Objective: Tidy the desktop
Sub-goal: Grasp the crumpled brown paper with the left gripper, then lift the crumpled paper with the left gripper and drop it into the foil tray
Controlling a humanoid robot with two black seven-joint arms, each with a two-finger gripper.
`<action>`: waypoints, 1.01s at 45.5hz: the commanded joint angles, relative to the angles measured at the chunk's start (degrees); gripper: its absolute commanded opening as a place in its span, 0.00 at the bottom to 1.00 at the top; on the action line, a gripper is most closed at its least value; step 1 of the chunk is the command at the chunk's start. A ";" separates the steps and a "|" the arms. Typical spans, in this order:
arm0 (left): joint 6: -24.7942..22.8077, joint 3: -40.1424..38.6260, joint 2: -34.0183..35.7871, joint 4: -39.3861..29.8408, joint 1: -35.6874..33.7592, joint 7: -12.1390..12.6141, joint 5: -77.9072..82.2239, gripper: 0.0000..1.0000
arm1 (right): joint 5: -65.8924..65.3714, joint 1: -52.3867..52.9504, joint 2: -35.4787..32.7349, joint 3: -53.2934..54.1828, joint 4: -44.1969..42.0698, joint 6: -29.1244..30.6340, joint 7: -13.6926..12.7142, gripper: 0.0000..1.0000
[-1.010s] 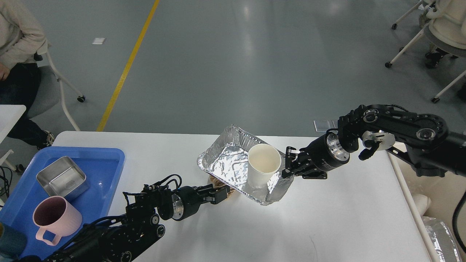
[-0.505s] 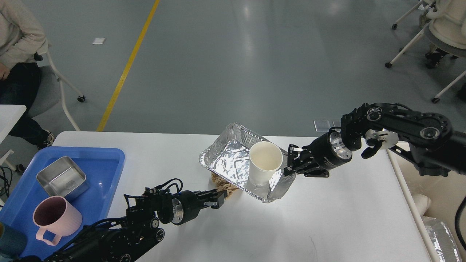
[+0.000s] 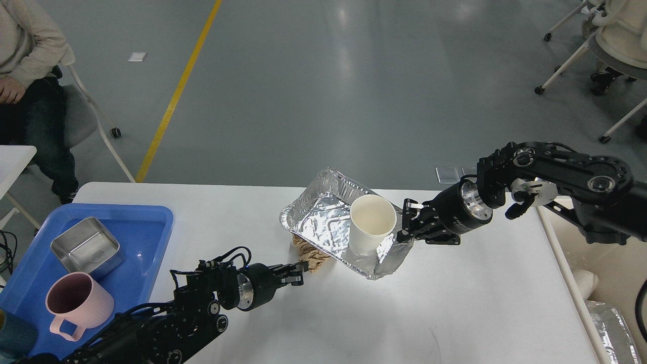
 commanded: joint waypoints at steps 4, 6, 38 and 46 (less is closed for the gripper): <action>0.10 -0.44 -0.15 -0.59 -0.18 0.06 -0.11 0.00 | -0.09 0.00 -0.09 -0.04 0.28 -0.09 0.00 0.00; 0.19 -0.61 0.28 -1.03 -0.10 0.06 -0.29 0.00 | -0.09 -0.09 -0.09 -0.04 0.28 -0.09 0.00 0.00; 0.10 -3.68 36.58 -33.46 11.50 0.33 -1.61 0.00 | -0.09 -0.09 0.44 -0.04 0.20 -0.53 0.00 0.00; -0.25 -11.41 43.34 -41.27 17.38 -0.81 -2.31 0.00 | -0.09 -0.18 0.35 -0.04 0.20 -0.53 0.00 0.00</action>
